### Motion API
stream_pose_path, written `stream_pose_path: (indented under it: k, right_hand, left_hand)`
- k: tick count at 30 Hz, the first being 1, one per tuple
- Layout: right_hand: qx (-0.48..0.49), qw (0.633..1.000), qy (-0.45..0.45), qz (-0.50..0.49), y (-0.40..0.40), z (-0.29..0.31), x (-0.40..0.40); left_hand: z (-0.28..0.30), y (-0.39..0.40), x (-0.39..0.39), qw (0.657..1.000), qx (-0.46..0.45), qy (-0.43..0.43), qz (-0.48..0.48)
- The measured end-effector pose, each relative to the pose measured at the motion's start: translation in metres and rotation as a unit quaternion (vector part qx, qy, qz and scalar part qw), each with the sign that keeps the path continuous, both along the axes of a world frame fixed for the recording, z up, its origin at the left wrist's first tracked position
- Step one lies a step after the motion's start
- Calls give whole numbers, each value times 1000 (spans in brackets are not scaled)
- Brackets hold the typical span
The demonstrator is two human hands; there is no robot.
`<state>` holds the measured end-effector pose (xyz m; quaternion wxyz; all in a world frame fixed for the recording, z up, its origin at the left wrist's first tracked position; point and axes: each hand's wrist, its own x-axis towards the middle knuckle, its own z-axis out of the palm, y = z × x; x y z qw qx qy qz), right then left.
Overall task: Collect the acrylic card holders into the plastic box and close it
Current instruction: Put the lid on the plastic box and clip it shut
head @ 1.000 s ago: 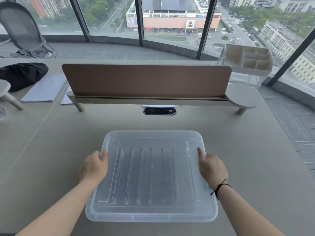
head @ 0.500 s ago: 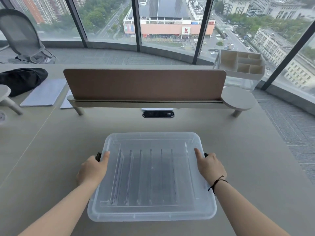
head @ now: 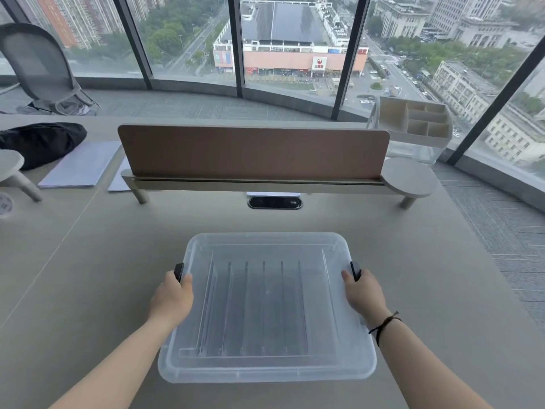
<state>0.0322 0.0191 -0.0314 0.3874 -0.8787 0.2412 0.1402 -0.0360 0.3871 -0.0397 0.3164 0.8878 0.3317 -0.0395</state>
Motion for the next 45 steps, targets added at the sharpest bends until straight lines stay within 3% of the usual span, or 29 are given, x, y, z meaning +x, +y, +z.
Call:
stream_pose_path:
  k: [5,15,18,20,23,27,42,45]
  right_hand:
    - [-76,997,-9,2,16,3,-7]
    - [-89,996,-25,15,24,3,-15]
    - [-235,960,-112,103,39,-6,-22]
    - [-271,930,-161,188,62,-7,-27]
    - [-239,900,-185,316,104,-7,-34]
    - [-243,873,-188,378,123,-10,-35]
    - [-232,874,-131,406,127,-16,-30]
    - [-225,858,-139,441,115,-11,-28]
  left_hand:
    - [5,-15,-2,995,101,3,-24]
    - [8,-20,-5,992,108,43,-42]
    - [8,-26,-5,977,188,6,-101]
    - [9,-39,0,962,213,-7,-170]
    - [8,-66,9,940,201,-16,-275]
    - [0,-86,15,902,240,-6,-359]
    - [-15,-83,21,891,227,21,-392]
    - [-7,-77,17,881,220,18,-419]
